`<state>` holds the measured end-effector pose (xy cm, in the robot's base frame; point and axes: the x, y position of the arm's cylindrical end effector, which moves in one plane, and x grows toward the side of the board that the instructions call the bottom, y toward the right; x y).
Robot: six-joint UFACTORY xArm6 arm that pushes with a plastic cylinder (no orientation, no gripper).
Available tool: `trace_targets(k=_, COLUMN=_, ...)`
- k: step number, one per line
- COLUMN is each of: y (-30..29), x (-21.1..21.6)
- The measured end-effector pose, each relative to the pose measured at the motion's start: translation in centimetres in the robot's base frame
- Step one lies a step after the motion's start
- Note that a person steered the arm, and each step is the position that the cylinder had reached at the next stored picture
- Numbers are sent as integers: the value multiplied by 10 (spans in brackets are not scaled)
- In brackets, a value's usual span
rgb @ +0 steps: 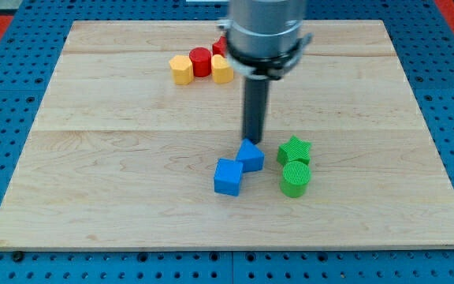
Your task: Push the blue cube close to the green circle
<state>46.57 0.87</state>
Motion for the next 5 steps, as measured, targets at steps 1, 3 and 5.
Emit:
trace_targets(k=1, y=-41, x=17)
trace_targets(k=3, y=-14, x=68)
trace_targets(k=5, y=5, x=75)
